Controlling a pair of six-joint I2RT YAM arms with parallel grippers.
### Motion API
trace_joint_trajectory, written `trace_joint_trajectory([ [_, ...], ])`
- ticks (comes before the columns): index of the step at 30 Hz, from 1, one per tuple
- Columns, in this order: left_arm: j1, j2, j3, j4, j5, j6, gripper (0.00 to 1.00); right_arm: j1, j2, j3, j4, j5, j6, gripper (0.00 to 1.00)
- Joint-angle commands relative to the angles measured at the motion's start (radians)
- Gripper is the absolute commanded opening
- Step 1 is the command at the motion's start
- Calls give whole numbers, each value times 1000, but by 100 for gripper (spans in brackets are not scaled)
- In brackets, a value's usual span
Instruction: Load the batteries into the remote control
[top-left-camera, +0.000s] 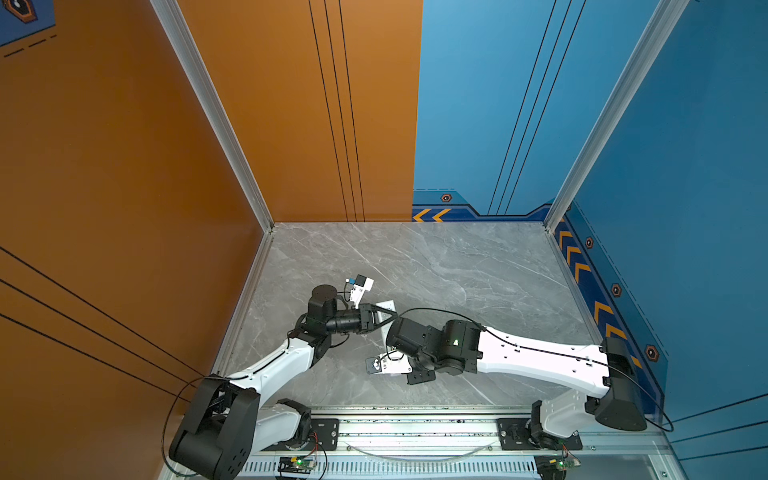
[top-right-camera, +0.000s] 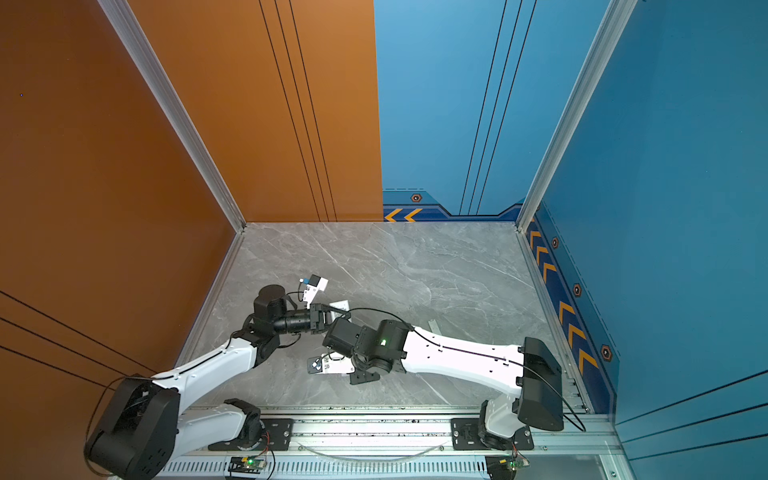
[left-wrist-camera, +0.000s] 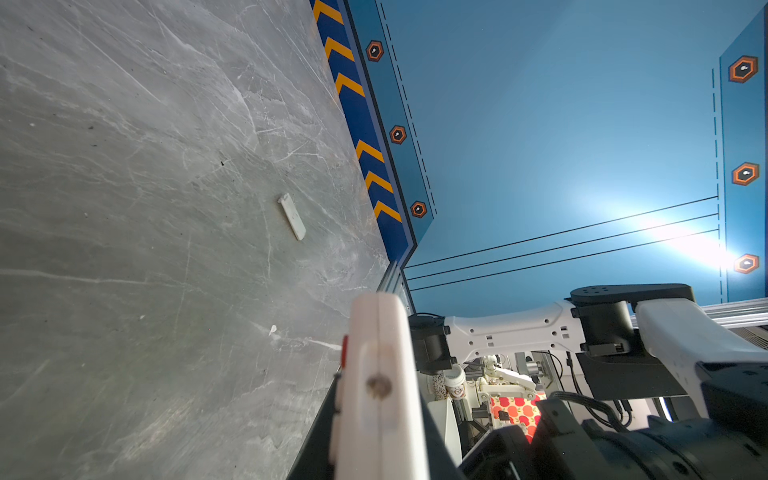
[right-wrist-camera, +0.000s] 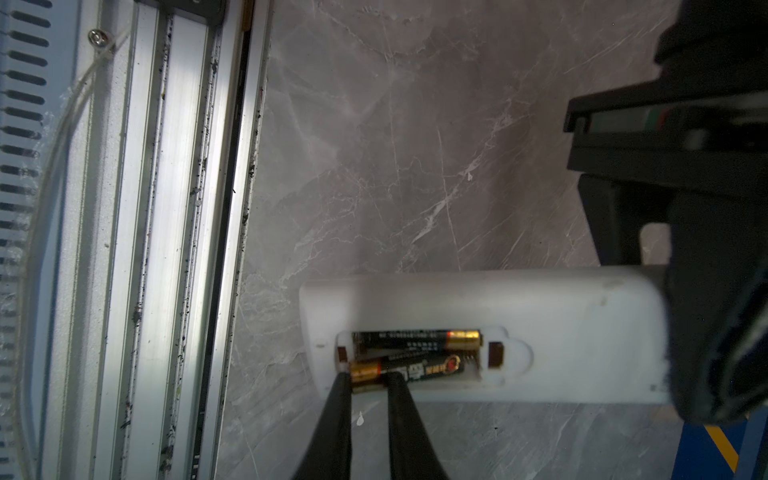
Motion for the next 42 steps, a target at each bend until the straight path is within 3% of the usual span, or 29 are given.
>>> trace_joint_trajectory([
  [1, -4, -9, 31, 10, 38, 5, 0, -8, 22, 25, -27, 23, 6, 15],
  [42, -5, -17, 29, 9, 41, 1, 0, -26, 62, 50, -18, 87, 33, 7],
])
